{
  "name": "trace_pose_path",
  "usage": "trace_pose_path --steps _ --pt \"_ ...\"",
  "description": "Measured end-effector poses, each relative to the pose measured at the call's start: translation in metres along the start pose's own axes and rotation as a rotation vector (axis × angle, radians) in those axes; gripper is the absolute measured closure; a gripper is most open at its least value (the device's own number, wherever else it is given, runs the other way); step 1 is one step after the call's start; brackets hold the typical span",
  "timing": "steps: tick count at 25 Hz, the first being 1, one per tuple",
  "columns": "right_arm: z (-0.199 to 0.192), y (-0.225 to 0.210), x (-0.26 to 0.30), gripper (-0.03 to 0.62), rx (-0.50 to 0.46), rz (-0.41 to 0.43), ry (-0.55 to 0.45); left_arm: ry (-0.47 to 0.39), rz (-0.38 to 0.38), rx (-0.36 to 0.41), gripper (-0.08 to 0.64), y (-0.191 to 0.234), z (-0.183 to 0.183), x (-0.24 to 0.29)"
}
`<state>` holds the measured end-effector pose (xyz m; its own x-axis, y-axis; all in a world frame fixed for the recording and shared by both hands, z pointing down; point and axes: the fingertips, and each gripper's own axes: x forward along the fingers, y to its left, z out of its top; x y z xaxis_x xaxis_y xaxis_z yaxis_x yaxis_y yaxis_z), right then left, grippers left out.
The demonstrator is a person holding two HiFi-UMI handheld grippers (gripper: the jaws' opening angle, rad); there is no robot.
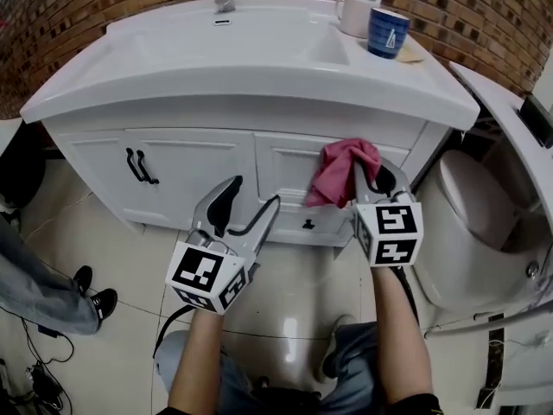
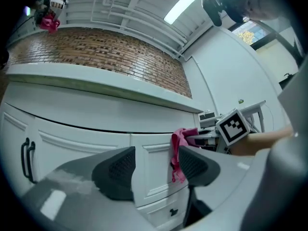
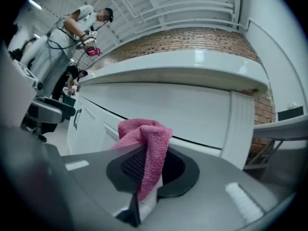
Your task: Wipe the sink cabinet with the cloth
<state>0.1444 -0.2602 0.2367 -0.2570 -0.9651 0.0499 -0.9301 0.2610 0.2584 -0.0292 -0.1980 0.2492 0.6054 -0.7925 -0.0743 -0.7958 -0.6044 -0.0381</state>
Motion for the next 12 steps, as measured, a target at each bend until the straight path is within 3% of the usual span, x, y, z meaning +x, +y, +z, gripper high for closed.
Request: trace_pose_path --steps 7,10,12 --pt "-0.027 -0.073 -0.029 0.552 0.121 -0.169 0.051 0.012 -0.027 0.0 0.278 -0.011 -0.007 0.011" --pt "-0.027 -0.076 -0.03 0.552 0.173 -0.201 0.052 0.012 -0.011 0.007 0.278 -0.003 -0.006 0.009" --pt "-0.018 -0.059 -0.025 0.552 0.214 -0.165 0.009 0.014 0.013 0.011 0.278 0.009 -0.006 0.005"
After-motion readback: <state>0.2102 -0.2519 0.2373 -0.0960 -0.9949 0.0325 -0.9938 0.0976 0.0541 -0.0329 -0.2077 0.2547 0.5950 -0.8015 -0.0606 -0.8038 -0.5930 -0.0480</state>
